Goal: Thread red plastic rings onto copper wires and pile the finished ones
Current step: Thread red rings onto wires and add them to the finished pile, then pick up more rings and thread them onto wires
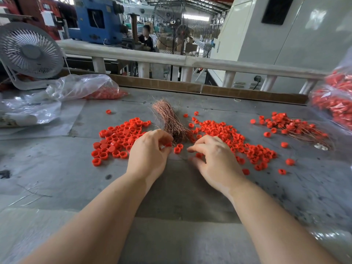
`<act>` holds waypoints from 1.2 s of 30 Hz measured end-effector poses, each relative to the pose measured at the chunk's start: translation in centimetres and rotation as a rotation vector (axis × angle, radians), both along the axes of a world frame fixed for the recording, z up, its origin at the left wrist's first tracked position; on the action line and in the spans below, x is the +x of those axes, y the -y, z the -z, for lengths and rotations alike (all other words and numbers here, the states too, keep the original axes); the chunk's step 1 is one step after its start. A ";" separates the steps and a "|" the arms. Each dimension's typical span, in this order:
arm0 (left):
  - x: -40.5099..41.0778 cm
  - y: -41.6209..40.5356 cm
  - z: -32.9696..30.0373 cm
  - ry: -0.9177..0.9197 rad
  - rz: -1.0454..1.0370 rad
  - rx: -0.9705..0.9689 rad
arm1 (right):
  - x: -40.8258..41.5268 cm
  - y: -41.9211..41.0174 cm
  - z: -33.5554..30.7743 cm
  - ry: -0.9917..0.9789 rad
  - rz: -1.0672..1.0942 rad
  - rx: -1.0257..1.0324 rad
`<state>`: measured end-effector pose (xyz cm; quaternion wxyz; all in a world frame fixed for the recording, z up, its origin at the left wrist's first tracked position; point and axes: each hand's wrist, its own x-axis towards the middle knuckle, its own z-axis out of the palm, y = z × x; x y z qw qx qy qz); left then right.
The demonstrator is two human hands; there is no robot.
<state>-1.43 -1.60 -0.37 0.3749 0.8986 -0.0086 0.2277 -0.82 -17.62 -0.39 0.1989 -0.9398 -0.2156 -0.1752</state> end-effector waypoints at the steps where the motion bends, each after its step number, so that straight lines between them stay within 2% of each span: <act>1: 0.0 0.0 0.0 0.015 0.008 -0.004 | 0.0 -0.1 0.1 0.001 0.008 -0.036; 10: 0.1 0.5 -0.1 0.032 0.038 -0.166 | 0.1 -0.5 0.9 0.066 0.077 -0.204; 16: 0.2 0.4 -0.2 0.063 0.018 -0.326 | 0.0 -0.1 0.3 0.102 0.080 0.008; 23: 0.0 0.5 -0.1 0.044 0.035 -0.337 | -0.1 -0.6 0.4 -0.007 -0.017 -0.058; 29: 0.0 0.7 -0.2 0.050 0.040 -0.300 | 0.0 -0.8 1.1 0.043 0.008 -0.201; 31: -0.1 0.7 -0.2 0.061 0.028 -0.306 | 0.0 -0.7 1.0 0.094 0.020 -0.153; 34: -0.1 0.6 -0.2 0.074 0.024 -0.320 | -0.1 -0.4 0.2 0.073 0.005 0.041; 36: -0.1 0.6 -0.2 0.069 0.029 -0.327 | -0.1 -0.3 0.0 0.031 -0.035 0.043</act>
